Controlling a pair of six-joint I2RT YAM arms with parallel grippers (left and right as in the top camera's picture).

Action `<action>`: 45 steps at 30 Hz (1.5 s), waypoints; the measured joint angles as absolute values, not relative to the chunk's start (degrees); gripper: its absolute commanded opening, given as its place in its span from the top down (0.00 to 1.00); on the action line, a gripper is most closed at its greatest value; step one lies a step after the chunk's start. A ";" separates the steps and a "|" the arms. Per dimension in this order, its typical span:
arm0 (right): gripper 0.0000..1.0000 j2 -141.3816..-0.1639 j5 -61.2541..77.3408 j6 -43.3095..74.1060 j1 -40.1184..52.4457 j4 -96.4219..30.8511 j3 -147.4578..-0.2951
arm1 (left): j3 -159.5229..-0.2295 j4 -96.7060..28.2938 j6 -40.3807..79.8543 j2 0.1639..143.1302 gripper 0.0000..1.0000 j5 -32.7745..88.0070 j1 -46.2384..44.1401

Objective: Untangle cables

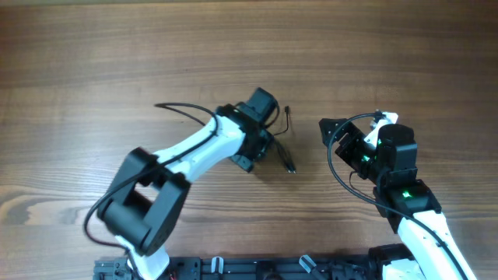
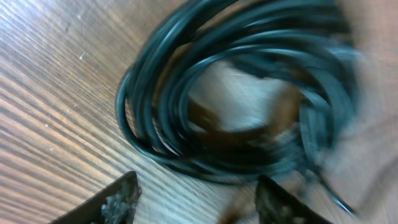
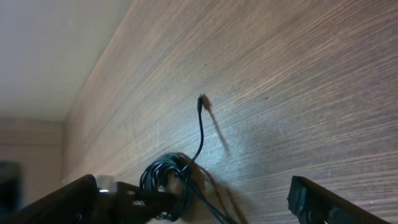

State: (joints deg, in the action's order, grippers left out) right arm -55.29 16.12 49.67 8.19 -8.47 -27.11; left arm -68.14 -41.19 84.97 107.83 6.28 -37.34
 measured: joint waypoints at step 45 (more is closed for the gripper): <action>0.14 -77.30 0.99 28.14 42.83 27.09 -27.27 | -68.51 -48.56 48.38 89.76 0.96 4.43 -21.56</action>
State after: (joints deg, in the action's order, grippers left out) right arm -77.30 0.99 28.14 42.83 27.09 -27.27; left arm -68.51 -48.56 48.38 89.76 4.43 -21.56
